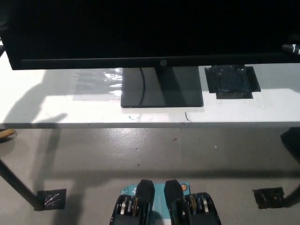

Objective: The monitor is placed at the center of the table and the robot uses both its hand to grab the left and right sides of the monitor to tilt the angle of the monitor downwards

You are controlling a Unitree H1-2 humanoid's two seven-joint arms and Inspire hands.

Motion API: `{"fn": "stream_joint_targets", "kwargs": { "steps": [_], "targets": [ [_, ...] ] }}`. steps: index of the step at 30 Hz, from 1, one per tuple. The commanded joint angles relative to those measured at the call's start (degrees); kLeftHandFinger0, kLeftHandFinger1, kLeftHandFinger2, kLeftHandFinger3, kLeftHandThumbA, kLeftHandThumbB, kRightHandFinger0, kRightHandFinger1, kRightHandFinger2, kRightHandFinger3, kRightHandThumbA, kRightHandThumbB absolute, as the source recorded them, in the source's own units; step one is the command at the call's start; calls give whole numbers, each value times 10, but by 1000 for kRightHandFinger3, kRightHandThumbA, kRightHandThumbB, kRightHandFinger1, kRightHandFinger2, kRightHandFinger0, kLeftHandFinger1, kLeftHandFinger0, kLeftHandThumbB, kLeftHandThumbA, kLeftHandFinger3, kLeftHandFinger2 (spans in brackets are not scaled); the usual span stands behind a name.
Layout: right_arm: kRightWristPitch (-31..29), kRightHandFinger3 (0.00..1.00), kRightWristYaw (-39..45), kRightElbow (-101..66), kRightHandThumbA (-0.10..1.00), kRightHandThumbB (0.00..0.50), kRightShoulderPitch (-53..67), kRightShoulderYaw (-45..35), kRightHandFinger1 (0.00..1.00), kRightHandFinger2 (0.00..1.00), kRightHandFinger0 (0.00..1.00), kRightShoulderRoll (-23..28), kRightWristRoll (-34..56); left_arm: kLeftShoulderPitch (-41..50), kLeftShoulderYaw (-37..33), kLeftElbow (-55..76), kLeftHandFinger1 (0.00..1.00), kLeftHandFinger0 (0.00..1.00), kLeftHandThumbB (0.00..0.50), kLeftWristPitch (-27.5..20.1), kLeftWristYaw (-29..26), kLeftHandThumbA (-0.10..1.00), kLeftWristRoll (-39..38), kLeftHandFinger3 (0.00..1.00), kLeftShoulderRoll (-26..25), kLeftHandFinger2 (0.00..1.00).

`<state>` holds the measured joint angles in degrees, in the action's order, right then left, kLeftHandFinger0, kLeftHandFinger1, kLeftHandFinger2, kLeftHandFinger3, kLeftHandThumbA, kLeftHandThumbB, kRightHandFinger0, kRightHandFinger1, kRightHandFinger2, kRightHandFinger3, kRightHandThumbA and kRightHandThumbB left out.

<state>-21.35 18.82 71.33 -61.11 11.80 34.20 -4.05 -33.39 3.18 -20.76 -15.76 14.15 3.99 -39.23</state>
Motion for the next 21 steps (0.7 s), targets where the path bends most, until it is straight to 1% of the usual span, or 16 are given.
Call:
{"fn": "stream_joint_targets", "kwargs": {
  "steps": [1, 3, 4, 5, 7, 9, 10, 12, 14, 15, 18, 19, 21],
  "targets": [
    [-47, 1000, -177, 7, 718, 487, -45, 61, 1000, 1000, 1000, -18, -122, -75, -35, -66, 1000, 1000, 478, 6, 24, 1000, 37, 1000, -12, 1000],
    [-55, 1000, -196, 16, 730, 490, -50, 72, 1000, 1000, 1000, -20, -129, -96, -45, -105, 1000, 1000, 469, -3, 21, 1000, 48, 1000, -10, 1000],
    [-56, 1000, -213, 18, 734, 500, -49, 80, 1000, 1000, 1000, -21, -136, -102, -50, -118, 1000, 1000, 468, -5, 19, 1000, 53, 1000, -10, 1000],
    [-56, 1000, -225, 21, 765, 500, -49, 88, 1000, 1000, 1000, -23, -142, -106, -52, -127, 1000, 1000, 466, -7, 18, 1000, 53, 1000, -10, 1000],
    [-54, 1000, -251, 33, 798, 500, -55, 111, 1000, 1000, 1000, -24, -161, -130, -64, -174, 1000, 1000, 432, -16, 14, 1000, 61, 1000, -7, 1000],
    [-51, 1000, -269, 35, 815, 500, -59, 126, 1000, 1000, 1000, -26, -171, -152, -74, -219, 1000, 1000, 386, -33, 10, 960, 65, 1000, -4, 1000],
    [-48, 1000, -272, 35, 826, 500, -62, 132, 1000, 1000, 1000, -26, -173, -159, -79, -233, 1000, 1000, 381, -41, 6, 940, 68, 1000, -3, 1000],
    [-42, 1000, -282, 40, 828, 500, -66, 144, 1000, 1000, 1000, -27, -178, -175, -93, -265, 1000, 1000, 386, -55, -7, 960, 86, 1000, -2, 1000],
    [-39, 1000, -295, 43, 807, 500, -70, 154, 1000, 1000, 1000, -28, -182, -195, -104, -298, 1000, 1000, 388, -68, -16, 960, 91, 1000, 3, 1000],
    [-35, 1000, -305, 40, 790, 493, -73, 162, 1000, 1000, 1000, -29, -189, -203, -108, -310, 1000, 1000, 414, -73, -18, 968, 91, 1000, 5, 1000],
    [-31, 1000, -318, 43, 807, 500, -79, 177, 1000, 1000, 1000, -33, -196, -214, -121, -331, 1000, 1000, 420, -87, -35, 985, 102, 1000, 8, 1000],
    [-33, 1000, -325, 48, 821, 500, -81, 183, 1000, 1000, 1000, -35, -198, -217, -127, -333, 1000, 1000, 434, -82, -37, 1000, 107, 1000, 9, 1000],
    [-26, 1000, -328, 50, 821, 500, -89, 193, 1000, 1000, 1000, -36, -201, -228, -135, -347, 1000, 1000, 437, -88, -36, 997, 105, 1000, 14, 1000]
  ]
}}
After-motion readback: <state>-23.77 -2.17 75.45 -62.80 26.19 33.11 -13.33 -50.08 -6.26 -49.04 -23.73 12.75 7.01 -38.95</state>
